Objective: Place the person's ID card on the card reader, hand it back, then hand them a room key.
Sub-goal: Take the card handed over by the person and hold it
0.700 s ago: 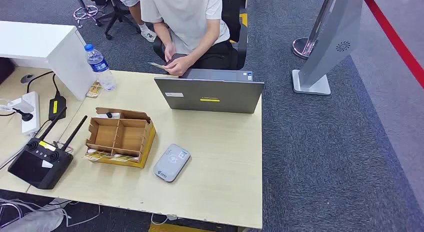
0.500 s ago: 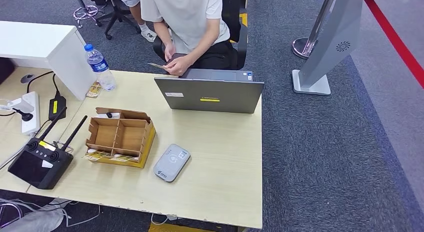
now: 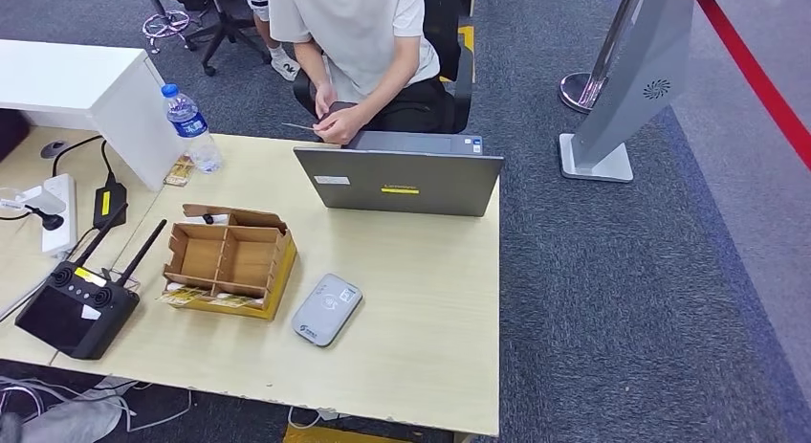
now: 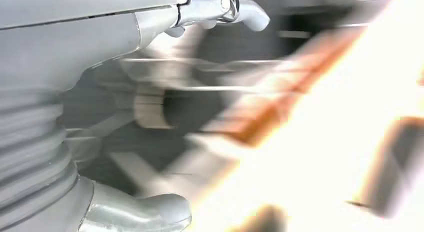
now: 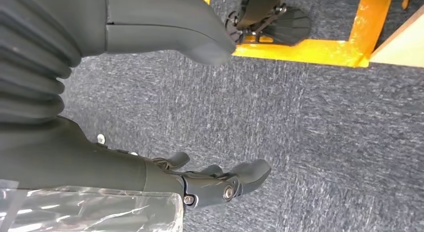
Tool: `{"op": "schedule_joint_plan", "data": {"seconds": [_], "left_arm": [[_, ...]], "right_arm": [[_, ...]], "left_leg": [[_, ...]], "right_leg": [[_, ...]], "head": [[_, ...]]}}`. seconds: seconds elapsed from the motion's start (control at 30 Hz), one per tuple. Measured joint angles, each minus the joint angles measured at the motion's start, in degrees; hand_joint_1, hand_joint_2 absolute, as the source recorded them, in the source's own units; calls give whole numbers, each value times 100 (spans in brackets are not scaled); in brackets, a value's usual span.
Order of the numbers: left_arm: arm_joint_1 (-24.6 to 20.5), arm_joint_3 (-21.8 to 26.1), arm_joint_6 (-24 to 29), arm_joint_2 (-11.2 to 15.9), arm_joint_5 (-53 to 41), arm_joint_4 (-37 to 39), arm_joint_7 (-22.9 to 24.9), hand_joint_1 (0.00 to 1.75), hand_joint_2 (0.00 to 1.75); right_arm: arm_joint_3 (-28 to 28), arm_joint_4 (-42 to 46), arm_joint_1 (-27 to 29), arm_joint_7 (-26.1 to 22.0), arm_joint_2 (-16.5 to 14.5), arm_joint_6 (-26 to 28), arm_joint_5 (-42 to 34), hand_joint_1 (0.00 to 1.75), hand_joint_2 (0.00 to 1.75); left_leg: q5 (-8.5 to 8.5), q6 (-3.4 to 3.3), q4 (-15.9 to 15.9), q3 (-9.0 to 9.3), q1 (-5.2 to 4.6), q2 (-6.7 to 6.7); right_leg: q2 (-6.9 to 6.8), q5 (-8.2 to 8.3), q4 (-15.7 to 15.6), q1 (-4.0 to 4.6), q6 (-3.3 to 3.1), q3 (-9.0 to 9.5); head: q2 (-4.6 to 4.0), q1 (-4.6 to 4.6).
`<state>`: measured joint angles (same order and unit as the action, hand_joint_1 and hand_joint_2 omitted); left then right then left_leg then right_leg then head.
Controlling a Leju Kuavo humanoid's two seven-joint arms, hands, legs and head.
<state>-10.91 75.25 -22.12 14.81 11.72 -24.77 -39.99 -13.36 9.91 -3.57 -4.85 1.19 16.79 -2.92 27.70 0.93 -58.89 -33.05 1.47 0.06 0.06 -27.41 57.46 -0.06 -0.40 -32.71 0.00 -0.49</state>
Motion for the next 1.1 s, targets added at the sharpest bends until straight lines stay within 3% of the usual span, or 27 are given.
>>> {"op": "schedule_joint_plan", "data": {"seconds": [0.07, 0.13, 0.3, 0.4, 0.5, 0.63, 0.9, 1.0, 1.07, 1.1], "left_arm": [[-265, 48, -146, 249, -177, -413, -16, 0, 175], [-535, 37, -63, 252, -480, -1088, -21, 0, 175], [-904, -422, 466, -279, -974, -3233, -25, 0, 175], [-935, -1054, 1341, -676, -1435, -4522, -26, 0, 175], [-1032, -2136, 2534, -860, -1941, -5391, -27, 0, 175], [-1162, -3077, 2864, -955, -2019, -5992, -27, 0, 175], [-1193, -3623, 3102, -1051, -2220, -6434, -12, 0, 175], [-1483, -4210, 4186, -1054, -3727, -6509, 400, 0, 175], [-1928, -4995, 5075, -971, -5996, -6418, 1223, 0, 175], [-2226, -5394, 5210, -893, -7228, -6234, 1736, 0, 175]], "right_arm": [[-2, -1, -3, 9, 14, -3, 2, 0, 175], [-5, -1, -13, 9, 21, -2, 23, 0, 175], [-22, 1, -34, 21, 21, -5, 90, 0, 175], [-52, 1, -46, 100, 14, -12, 167, 0, 175], [-82, 1, -88, 184, 3, -13, 241, 0, 175], [-118, 2, -141, 210, -16, -13, 273, 0, 175], [-157, 1, -130, 232, -23, -14, 286, 0, 175], [-194, 1, -153, 335, -27, -23, 392, 0, 175], [-243, 2, -216, 433, -41, -44, 507, 0, 175], [-267, 2, -249, 472, -54, -53, 542, 0, 175]], "left_leg": [[-7, 8, 1, 0, -1, -14], [-12, 9, 0, -3, 1, -20], [-17, 3, -5, -6, -14, 4], [-21, -4, -13, -13, -21, 2], [-32, -20, -20, -35, -21, -18], [-36, -26, -19, -37, -22, -2], [-38, -24, -21, -40, -21, 10], [-53, -29, -27, -63, -18, -11], [-68, -35, -32, -82, -19, -36], [-74, -36, -34, -88, -21, -41]], "right_leg": [[-13, -2, 4, 0, -3, -3], [-19, 1, 4, 1, -6, -4], [1, 28, 1, -7, -15, -6], [0, 34, -3, -12, -5, -22], [-23, 39, -5, -13, 5, -22], [-8, 51, -3, -17, 7, -24], [7, 54, -1, -17, 7, -50], [-12, 57, -1, -15, 11, -70], [-37, 67, -1, -14, 18, -75], [-42, 73, -1, -14, 21, -79]], "head": [[0, -10], [0, -4], [0, 13], [0, 15], [0, 21], [0, 22], [0, 18], [0, 13], [0, 22], [0, 22]]}}
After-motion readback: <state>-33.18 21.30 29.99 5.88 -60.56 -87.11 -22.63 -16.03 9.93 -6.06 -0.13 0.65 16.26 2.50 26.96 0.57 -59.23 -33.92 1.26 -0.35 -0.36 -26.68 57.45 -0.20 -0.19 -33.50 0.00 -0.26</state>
